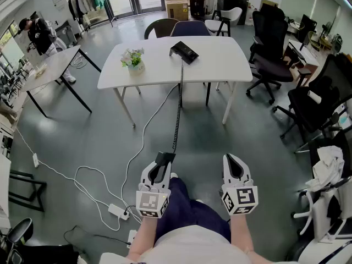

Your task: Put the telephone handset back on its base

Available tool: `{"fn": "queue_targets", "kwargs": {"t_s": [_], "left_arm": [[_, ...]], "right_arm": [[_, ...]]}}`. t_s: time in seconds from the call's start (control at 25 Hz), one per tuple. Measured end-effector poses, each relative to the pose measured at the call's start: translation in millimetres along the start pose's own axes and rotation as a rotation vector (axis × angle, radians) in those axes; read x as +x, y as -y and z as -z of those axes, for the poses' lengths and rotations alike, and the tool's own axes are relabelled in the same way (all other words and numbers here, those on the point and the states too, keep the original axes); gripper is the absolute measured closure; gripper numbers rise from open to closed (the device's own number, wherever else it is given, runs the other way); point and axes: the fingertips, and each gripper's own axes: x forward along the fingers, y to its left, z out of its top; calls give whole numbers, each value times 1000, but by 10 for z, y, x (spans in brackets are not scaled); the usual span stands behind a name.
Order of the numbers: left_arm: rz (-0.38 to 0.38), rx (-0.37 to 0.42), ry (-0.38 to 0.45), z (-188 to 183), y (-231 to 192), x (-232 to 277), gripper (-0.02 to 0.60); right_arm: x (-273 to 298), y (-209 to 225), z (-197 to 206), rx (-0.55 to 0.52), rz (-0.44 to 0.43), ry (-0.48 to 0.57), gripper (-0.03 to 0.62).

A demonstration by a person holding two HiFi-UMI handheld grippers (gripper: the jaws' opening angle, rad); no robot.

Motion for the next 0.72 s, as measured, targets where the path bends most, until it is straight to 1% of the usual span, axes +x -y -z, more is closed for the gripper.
{"fn": "queue_targets", "kwargs": {"t_s": [0.2,0.44,0.56,0.72], "left_arm": [[16,0,19,-50,31,6,499],[24,-7,18,-30,109,-4,499],[26,-5,22,-36,145,-13,499],[20,-12,14,16,178,-40,499]], "right_arm": [[-30,-58,11,18,-17,12,553],[-107,-20,48,22,-12,11,553],[-150,17,55,41,-3,12,553],[-178,31,152,55,-6,-2,553]]}}
